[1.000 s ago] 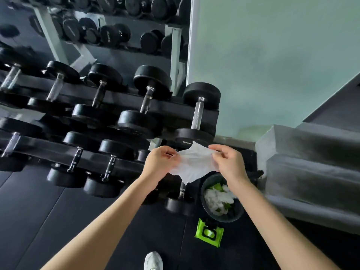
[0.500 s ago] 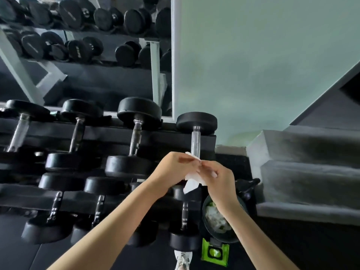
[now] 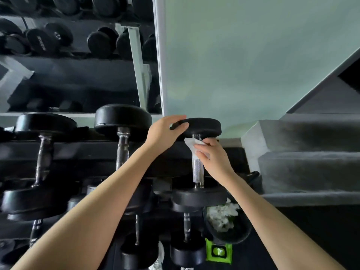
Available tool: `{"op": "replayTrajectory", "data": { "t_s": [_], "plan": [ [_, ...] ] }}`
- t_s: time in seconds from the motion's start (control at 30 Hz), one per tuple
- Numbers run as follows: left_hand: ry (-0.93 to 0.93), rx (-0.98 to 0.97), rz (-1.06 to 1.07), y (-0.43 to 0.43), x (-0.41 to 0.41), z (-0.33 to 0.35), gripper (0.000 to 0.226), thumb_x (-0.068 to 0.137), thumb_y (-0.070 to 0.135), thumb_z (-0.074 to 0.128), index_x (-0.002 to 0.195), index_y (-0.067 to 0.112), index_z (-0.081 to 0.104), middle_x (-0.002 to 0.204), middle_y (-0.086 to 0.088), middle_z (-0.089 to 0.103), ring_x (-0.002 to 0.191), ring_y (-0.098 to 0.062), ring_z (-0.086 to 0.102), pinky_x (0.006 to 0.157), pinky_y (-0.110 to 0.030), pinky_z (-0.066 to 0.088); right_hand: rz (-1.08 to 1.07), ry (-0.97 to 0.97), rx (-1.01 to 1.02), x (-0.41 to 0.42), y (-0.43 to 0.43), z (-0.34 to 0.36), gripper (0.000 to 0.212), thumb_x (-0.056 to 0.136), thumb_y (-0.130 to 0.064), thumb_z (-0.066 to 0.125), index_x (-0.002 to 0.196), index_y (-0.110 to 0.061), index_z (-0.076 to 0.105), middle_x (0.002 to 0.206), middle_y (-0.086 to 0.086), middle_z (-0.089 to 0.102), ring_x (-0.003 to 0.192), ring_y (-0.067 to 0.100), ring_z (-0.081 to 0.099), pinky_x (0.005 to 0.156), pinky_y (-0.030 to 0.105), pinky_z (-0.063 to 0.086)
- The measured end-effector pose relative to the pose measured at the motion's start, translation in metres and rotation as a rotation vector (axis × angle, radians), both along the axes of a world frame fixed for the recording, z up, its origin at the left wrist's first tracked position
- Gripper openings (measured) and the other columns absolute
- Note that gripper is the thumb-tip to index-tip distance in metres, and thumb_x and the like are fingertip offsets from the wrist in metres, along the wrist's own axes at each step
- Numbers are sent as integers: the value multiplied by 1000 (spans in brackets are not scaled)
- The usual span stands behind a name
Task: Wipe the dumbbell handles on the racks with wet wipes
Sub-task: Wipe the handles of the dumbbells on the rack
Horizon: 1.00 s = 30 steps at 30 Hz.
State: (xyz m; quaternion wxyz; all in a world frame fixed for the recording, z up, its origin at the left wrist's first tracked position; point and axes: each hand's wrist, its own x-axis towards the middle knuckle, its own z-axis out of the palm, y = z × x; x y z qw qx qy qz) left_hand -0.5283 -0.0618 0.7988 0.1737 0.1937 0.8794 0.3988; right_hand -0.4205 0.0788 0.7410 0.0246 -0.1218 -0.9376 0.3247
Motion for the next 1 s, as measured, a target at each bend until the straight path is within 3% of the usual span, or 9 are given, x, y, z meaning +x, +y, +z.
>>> {"op": "replayTrajectory", "data": {
  "t_s": [0.07, 0.17, 0.23, 0.37, 0.5, 0.7, 0.8, 0.93, 1.0],
  "plan": [
    [-21, -13, -39, 5, -7, -8, 35, 91, 38, 58, 125, 32, 60, 127, 10, 61, 117, -10, 54, 91, -18, 38, -51, -3, -60, 0, -3, -6, 26, 96, -20, 52, 98, -1, 69, 105, 5, 56, 95, 19, 55, 79, 27, 44],
    [-3, 25, -5, 5, -11, -15, 31, 91, 33, 59, 122, 34, 62, 123, 10, 63, 111, -11, 56, 86, -18, 39, -262, 3, -99, -4, -9, -11, 23, 92, -24, 57, 87, -6, 70, 99, -4, 52, 90, 16, 55, 66, 17, 39],
    [13, 36, 11, 5, -11, -17, 30, 91, 31, 60, 121, 34, 63, 121, 9, 64, 108, -12, 57, 85, -19, 41, -417, -1, -42, -7, -17, -11, 10, 85, -28, 65, 88, -20, 70, 103, -10, 50, 93, 12, 52, 61, 19, 35],
    [2, 32, 32, 7, -10, -18, 30, 91, 30, 60, 121, 34, 63, 117, 7, 65, 106, -14, 58, 86, -23, 43, -609, -39, 182, -6, -33, -11, 17, 81, -32, 68, 96, -24, 67, 111, -2, 56, 90, 19, 53, 58, 26, 34],
    [-4, 32, 42, 8, -9, -16, 30, 91, 29, 60, 121, 33, 63, 117, 6, 66, 106, -15, 58, 83, -21, 42, -547, -37, 136, -5, -42, -14, 16, 92, -21, 54, 92, -13, 68, 97, 4, 62, 72, 21, 57, 58, 25, 34],
    [-23, 39, 57, 9, -10, -16, 30, 90, 28, 62, 119, 33, 65, 111, 4, 68, 97, -14, 59, 86, -26, 45, -568, -32, 50, -17, -47, -15, 28, 95, -36, 50, 109, -18, 66, 100, 2, 66, 88, 15, 61, 66, 17, 32],
    [-39, 60, 77, 9, -10, -20, 30, 89, 27, 62, 118, 34, 65, 110, 5, 69, 93, -7, 55, 86, -25, 45, -657, 0, -38, -27, -47, -15, 22, 93, -33, 53, 100, -19, 68, 99, 0, 66, 85, 13, 60, 62, 17, 31],
    [-51, 92, 98, 10, -9, -23, 30, 88, 26, 63, 117, 35, 65, 113, 6, 67, 101, -12, 58, 88, -25, 45, -744, 66, -86, -35, -48, -20, 15, 89, -25, 55, 83, -17, 68, 87, 1, 67, 68, 9, 52, 53, 10, 28],
    [-49, 108, 99, 9, -10, -25, 30, 88, 26, 64, 117, 34, 65, 113, 7, 67, 103, -13, 59, 89, -26, 46, -652, 67, -47, -30, -45, -19, 18, 91, -19, 51, 86, -13, 67, 85, 4, 67, 69, 11, 54, 56, 18, 31]
  ]
}}
